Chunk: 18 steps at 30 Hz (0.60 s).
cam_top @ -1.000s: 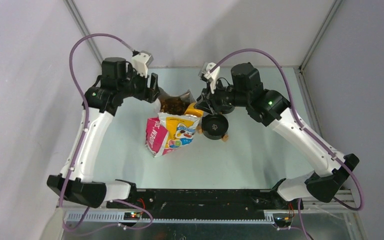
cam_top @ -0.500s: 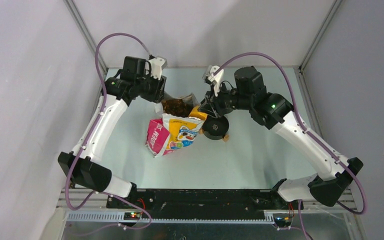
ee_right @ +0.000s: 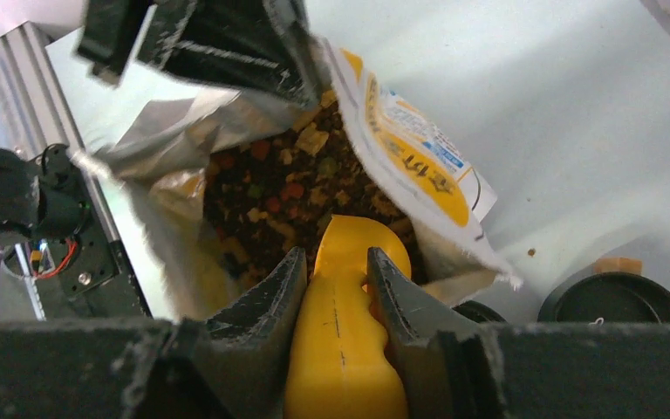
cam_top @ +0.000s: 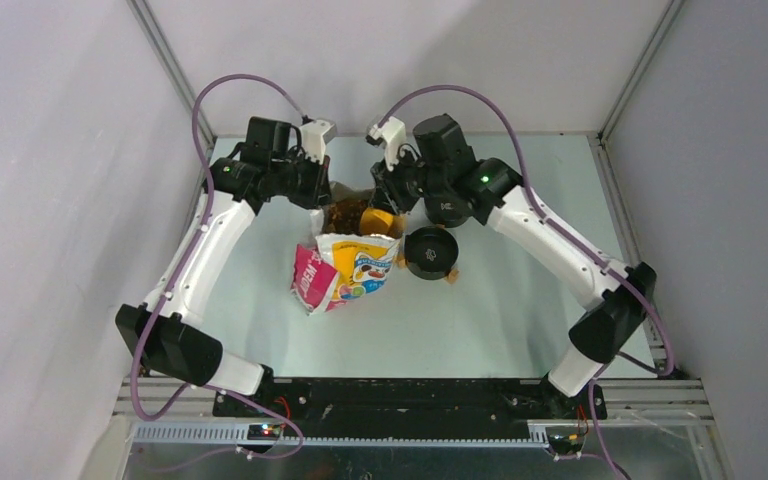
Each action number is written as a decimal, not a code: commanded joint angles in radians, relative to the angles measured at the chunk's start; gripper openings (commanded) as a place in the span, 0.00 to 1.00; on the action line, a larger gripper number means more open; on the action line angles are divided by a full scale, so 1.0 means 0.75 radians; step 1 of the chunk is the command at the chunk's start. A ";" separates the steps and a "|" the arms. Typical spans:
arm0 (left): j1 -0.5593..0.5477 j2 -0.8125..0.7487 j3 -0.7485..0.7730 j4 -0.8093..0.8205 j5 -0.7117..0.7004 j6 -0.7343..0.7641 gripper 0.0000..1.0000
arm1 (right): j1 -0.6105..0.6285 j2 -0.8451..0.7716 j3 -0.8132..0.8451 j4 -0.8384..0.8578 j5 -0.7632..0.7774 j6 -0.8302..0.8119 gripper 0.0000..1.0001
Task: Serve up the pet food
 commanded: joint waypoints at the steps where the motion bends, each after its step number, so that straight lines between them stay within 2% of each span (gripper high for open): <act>1: -0.012 -0.058 0.004 0.038 0.207 -0.133 0.00 | 0.004 0.063 0.102 0.118 0.145 0.040 0.00; 5: -0.010 -0.062 0.004 0.045 0.196 -0.160 0.00 | -0.005 0.094 0.100 0.192 0.218 0.018 0.00; 10: -0.011 -0.065 -0.006 0.064 0.175 -0.183 0.00 | 0.025 0.098 -0.023 0.317 0.296 -0.046 0.00; 18: -0.011 -0.055 0.002 0.109 0.170 -0.197 0.00 | 0.126 0.175 -0.138 0.278 0.276 -0.104 0.00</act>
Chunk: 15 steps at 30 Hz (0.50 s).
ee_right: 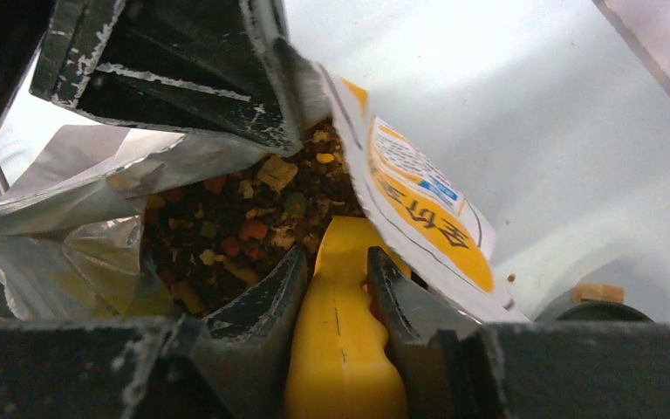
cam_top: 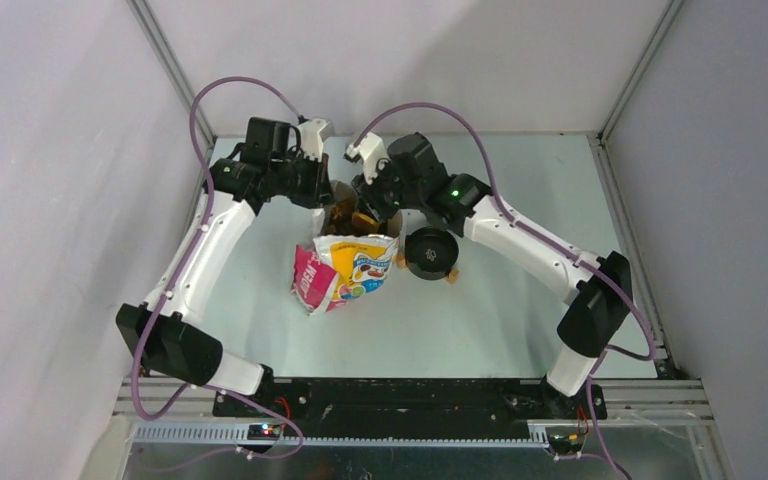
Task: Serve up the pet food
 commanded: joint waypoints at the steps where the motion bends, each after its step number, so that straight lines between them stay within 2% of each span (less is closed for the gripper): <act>1: -0.019 -0.057 0.020 0.081 0.125 -0.059 0.00 | 0.050 0.068 -0.063 0.044 0.072 -0.071 0.00; 8: -0.007 -0.061 0.005 0.111 0.082 -0.040 0.00 | 0.076 0.138 -0.053 -0.120 -0.056 0.102 0.00; 11: 0.018 -0.054 0.009 0.113 0.070 -0.033 0.00 | 0.060 0.137 -0.058 -0.141 -0.236 0.203 0.00; 15: 0.041 -0.048 0.021 0.109 0.040 -0.002 0.00 | -0.002 0.113 -0.087 -0.035 -0.465 0.490 0.00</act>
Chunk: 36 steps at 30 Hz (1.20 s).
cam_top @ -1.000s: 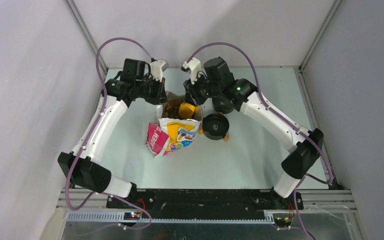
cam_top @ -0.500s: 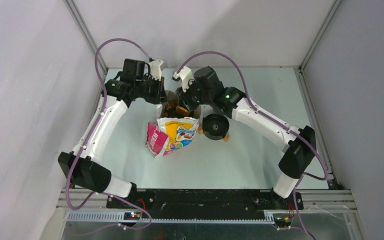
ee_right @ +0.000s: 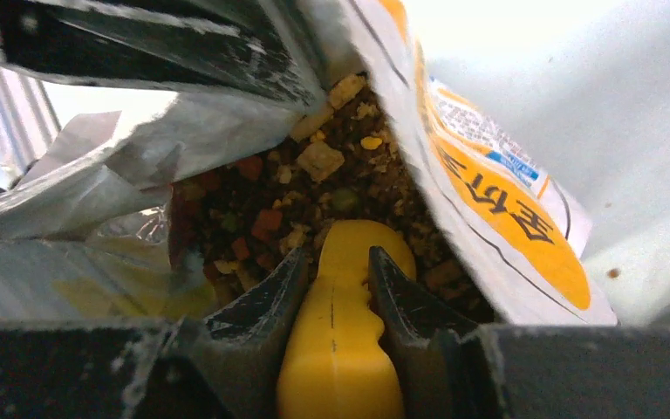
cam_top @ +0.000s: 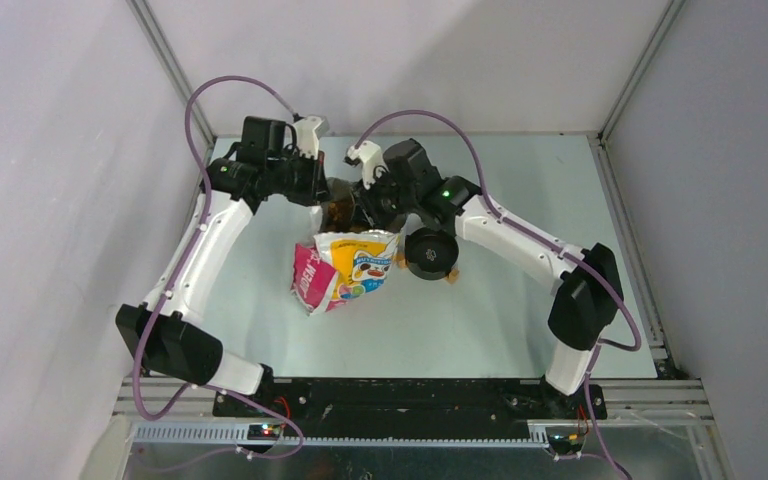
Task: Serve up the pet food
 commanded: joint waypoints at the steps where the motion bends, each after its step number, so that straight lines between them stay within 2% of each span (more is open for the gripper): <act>1: 0.015 -0.054 0.022 0.089 0.041 0.008 0.00 | -0.037 0.025 -0.058 -0.018 -0.381 0.397 0.00; 6: 0.016 -0.087 0.017 0.075 0.000 0.050 0.00 | -0.109 0.007 -0.060 0.144 -0.466 0.720 0.00; 12: 0.016 -0.075 0.064 0.002 -0.066 0.194 0.00 | -0.200 -0.007 0.004 0.212 -0.565 0.853 0.00; 17: 0.018 -0.057 0.077 -0.020 -0.092 0.240 0.00 | -0.283 -0.060 0.000 0.190 -0.493 0.927 0.00; 21: 0.018 -0.064 0.066 -0.008 -0.075 0.224 0.00 | -0.380 -0.085 -0.042 0.226 -0.460 1.124 0.00; 29: 0.017 -0.058 0.076 -0.058 -0.096 0.295 0.00 | -0.489 -0.087 -0.002 0.320 -0.549 1.198 0.00; 36: 0.018 -0.045 0.125 -0.096 -0.116 0.324 0.00 | -0.589 -0.159 -0.095 0.474 -0.600 1.260 0.00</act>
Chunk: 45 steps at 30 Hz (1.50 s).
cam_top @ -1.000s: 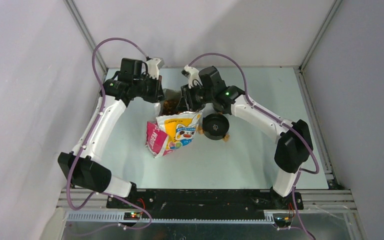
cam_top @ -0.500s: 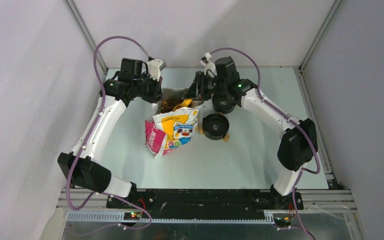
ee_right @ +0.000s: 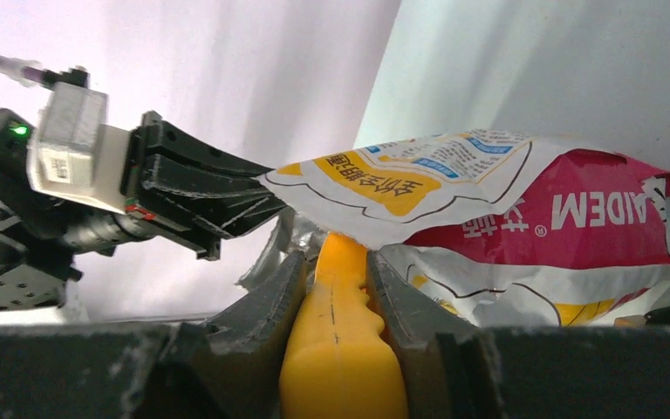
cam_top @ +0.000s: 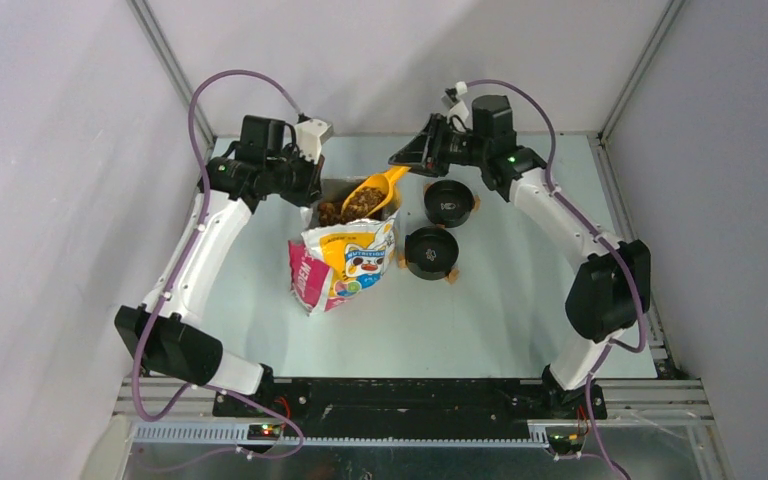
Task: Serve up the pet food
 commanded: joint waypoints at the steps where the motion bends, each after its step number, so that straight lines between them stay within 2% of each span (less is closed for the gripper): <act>1: 0.007 -0.044 0.105 -0.052 -0.009 0.059 0.00 | -0.087 -0.124 -0.067 0.241 -0.046 0.091 0.00; 3: 0.006 -0.046 0.109 -0.057 -0.011 0.070 0.00 | -0.113 -0.142 -0.117 0.333 -0.077 0.183 0.00; 14: 0.006 0.015 0.207 -0.144 -0.067 0.147 0.00 | -0.137 -0.064 -0.157 0.400 -0.188 0.380 0.00; 22: 0.011 0.150 0.374 -0.298 -0.149 0.219 0.00 | -0.125 0.068 -0.313 0.859 -0.265 0.776 0.00; 27: 0.032 0.164 0.408 -0.302 -0.184 0.225 0.00 | -0.160 0.101 -0.324 1.010 -0.232 0.945 0.00; 34: 0.037 0.129 0.351 -0.281 -0.215 0.242 0.00 | -0.251 0.032 -0.363 1.135 -0.212 1.037 0.00; 45: 0.037 0.065 0.259 -0.255 -0.254 0.266 0.00 | -0.469 -0.138 -0.649 1.261 -0.198 1.039 0.00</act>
